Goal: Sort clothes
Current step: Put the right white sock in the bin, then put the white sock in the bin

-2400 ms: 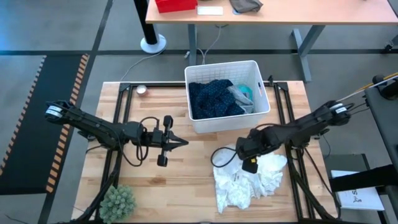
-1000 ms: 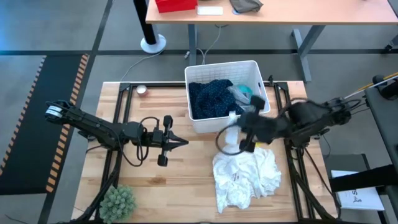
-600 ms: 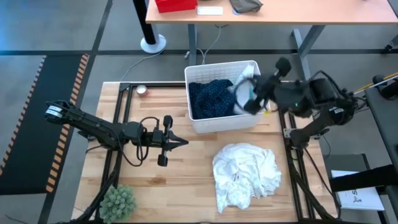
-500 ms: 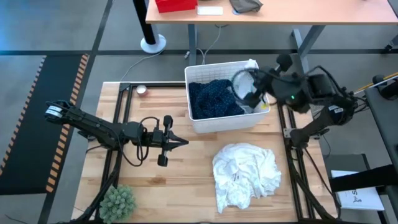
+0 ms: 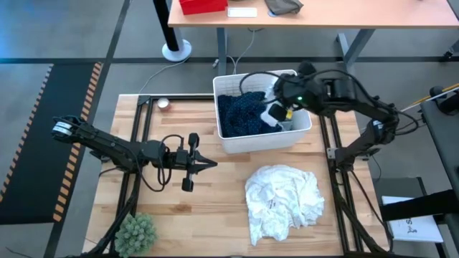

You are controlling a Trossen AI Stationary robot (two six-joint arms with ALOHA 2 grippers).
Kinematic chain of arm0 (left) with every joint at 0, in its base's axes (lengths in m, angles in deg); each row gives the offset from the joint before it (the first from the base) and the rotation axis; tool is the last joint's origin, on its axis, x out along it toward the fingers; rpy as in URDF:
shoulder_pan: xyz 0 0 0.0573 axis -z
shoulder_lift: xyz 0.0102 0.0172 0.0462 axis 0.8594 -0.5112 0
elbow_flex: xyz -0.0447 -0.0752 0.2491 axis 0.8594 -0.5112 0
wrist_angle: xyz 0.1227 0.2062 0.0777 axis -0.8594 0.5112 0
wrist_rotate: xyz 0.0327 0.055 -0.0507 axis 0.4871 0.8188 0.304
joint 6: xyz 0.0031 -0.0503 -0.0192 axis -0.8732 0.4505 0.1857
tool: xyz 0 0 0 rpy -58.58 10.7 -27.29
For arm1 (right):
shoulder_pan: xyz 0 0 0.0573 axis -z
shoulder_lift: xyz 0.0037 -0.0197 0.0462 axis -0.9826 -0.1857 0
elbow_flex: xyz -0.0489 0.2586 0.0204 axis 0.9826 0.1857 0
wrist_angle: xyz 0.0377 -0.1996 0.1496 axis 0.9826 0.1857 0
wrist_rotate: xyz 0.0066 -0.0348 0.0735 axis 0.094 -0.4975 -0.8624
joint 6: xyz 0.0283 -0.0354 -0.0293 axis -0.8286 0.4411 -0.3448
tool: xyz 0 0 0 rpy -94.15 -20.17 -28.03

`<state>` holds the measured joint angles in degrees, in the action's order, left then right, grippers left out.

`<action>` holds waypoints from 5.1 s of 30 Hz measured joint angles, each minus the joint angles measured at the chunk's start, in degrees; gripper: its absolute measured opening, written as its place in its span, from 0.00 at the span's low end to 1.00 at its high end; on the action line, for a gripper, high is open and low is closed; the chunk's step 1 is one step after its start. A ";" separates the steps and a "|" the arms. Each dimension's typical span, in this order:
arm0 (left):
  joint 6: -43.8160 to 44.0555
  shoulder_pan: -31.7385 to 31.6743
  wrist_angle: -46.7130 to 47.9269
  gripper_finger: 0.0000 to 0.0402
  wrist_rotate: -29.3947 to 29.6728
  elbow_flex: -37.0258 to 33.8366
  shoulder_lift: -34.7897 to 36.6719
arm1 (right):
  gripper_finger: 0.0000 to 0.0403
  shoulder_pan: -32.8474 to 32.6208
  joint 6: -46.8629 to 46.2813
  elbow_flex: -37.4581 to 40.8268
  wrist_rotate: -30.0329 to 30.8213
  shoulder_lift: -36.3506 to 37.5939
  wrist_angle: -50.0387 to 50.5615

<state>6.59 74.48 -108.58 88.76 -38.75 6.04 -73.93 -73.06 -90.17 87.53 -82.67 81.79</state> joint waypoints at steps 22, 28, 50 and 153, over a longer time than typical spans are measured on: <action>0.28 0.00 0.02 0.00 0.02 -0.12 0.00 | 0.33 -6.45 -6.84 4.46 -10.46 1.91 8.64; 0.26 0.11 0.00 0.00 0.02 -0.12 0.00 | 0.03 -13.11 -10.37 13.26 -16.27 5.41 3.62; 0.26 0.11 -0.47 0.00 0.02 -0.15 -0.01 | 0.15 -31.03 -31.11 55.50 -31.94 10.16 -28.98; 1.88 0.11 -0.87 0.00 0.00 -0.15 -0.02 | 0.55 4.76 -2.64 -8.07 -1.90 -6.36 6.97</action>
<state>8.47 74.59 -109.45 88.76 -38.89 6.01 -69.17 -75.70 -98.24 85.62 -89.03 88.77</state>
